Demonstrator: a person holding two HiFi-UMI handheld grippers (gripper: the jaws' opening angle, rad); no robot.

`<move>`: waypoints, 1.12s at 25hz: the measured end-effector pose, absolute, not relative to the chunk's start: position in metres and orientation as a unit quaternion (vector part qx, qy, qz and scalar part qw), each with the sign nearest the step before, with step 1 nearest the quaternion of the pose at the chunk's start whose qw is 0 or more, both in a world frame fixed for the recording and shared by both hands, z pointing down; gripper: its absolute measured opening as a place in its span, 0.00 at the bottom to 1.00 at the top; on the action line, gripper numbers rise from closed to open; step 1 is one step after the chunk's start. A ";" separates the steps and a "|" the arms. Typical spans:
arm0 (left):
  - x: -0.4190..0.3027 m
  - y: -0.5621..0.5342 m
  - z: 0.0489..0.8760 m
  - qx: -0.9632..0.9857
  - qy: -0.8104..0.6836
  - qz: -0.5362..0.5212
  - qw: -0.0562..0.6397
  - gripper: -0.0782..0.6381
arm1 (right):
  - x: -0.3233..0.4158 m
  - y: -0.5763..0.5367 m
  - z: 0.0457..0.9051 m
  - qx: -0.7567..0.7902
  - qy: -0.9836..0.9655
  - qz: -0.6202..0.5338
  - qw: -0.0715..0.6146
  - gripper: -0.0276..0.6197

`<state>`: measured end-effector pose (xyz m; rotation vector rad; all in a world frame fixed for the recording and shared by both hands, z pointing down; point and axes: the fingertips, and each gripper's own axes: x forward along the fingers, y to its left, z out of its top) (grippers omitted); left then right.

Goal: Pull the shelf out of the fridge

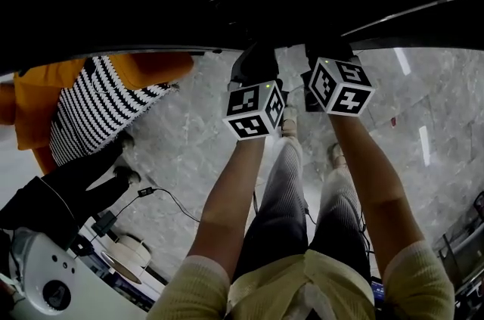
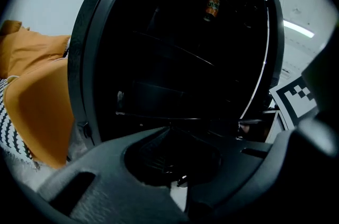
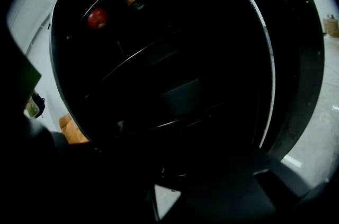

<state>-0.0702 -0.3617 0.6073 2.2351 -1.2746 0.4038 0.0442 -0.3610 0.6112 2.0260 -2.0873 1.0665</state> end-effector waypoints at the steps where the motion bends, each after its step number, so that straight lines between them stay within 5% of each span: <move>1: -0.071 -0.364 0.608 0.826 -0.474 0.147 0.267 0.14 | 0.044 -0.363 0.612 0.655 -0.671 0.347 0.016 0.09; 14: -0.069 -0.380 0.620 0.821 -0.483 0.131 0.274 0.14 | 0.054 -0.382 0.614 0.648 -0.647 0.393 -0.082 0.26; 28: -0.089 -0.385 0.614 0.818 -0.495 0.112 0.272 0.15 | 0.053 -0.405 0.623 0.646 -0.598 0.442 -0.171 0.30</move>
